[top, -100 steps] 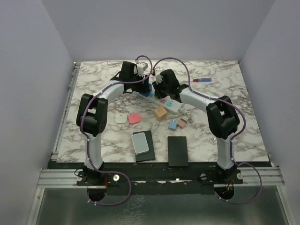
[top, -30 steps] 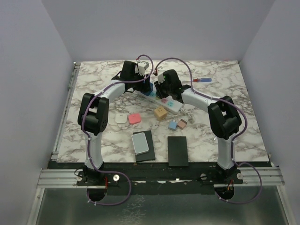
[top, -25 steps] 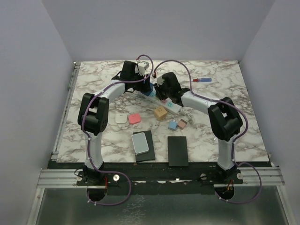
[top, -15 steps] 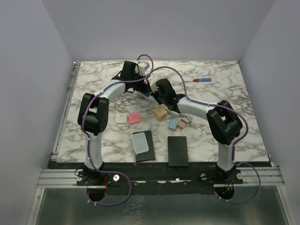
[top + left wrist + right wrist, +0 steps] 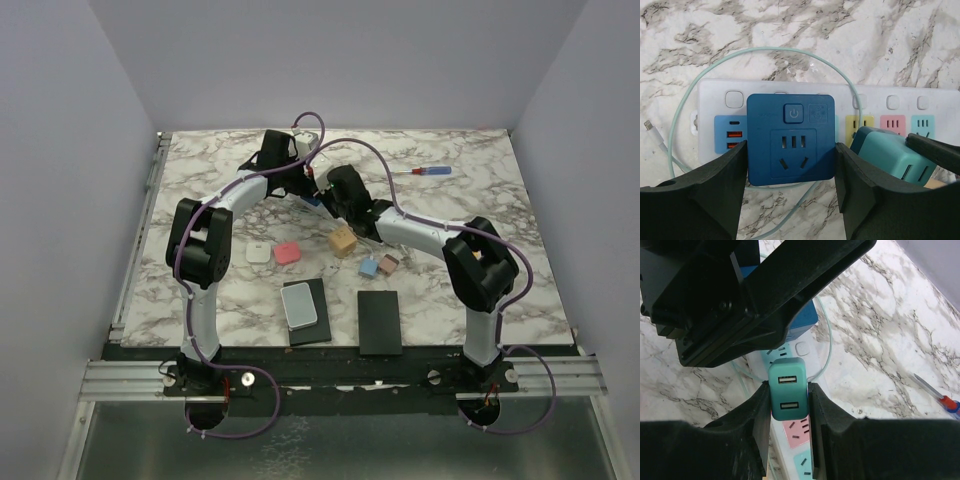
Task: Pull the plug off the socket
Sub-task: Remove the plug from the socket.
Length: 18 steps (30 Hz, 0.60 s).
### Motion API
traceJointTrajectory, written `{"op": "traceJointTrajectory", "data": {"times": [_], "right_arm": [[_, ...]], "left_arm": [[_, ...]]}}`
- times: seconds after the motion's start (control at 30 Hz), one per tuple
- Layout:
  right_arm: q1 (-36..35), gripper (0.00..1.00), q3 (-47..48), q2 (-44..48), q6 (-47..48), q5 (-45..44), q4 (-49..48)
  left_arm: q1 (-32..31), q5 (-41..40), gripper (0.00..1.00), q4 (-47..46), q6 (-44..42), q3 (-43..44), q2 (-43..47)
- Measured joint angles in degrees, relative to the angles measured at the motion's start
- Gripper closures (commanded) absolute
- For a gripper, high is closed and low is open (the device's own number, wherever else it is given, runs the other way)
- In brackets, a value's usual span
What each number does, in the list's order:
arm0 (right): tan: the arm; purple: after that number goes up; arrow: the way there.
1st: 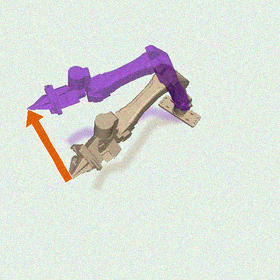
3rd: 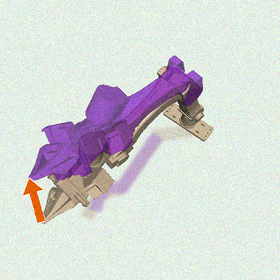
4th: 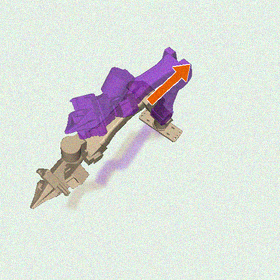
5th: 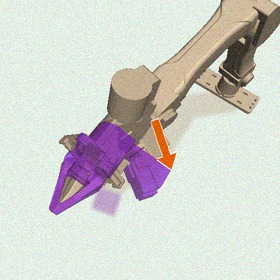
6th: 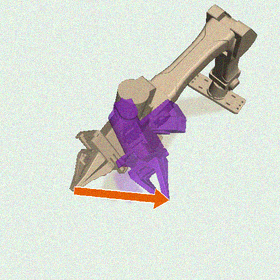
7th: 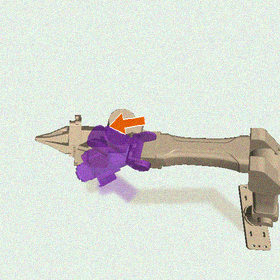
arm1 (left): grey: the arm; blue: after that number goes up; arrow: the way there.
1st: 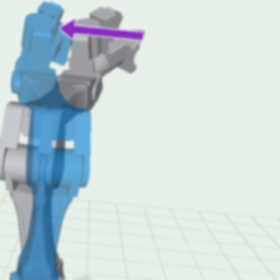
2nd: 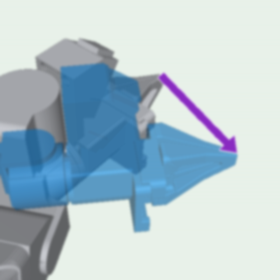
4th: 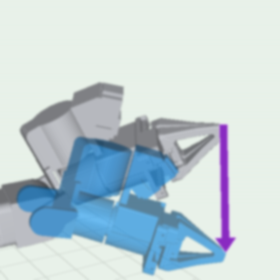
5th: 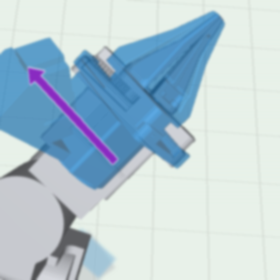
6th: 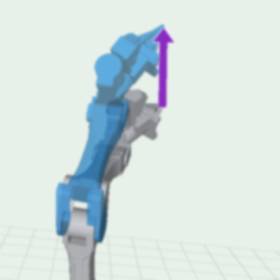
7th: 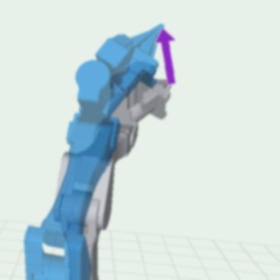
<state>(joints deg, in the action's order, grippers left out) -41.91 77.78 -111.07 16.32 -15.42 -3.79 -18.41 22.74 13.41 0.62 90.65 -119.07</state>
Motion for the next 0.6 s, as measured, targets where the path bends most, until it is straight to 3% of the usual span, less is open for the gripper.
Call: {"op": "traceJointTrajectory", "data": {"times": [0.27, 0.47, 0.6], "right_arm": [[0.0, 0.99, -0.5, 1.2, -2.0, 0.0, 0.4], [0.0, 0.99, -6.7, 11.5, -6.8, 1.0, 0.4], [0.0, 0.99, -9.8, 19.1, -10.4, 1.4, 0.5]], "left_arm": [[0.0, 0.0, 0.96, 0.0, 0.0, 0.0, 0.0], [0.0, 0.0, 0.94, 0.0, 0.1, 0.0, 0.0], [0.0, 0.0, 0.72, 0.0, 0.2, -0.1, 0.2]]}}
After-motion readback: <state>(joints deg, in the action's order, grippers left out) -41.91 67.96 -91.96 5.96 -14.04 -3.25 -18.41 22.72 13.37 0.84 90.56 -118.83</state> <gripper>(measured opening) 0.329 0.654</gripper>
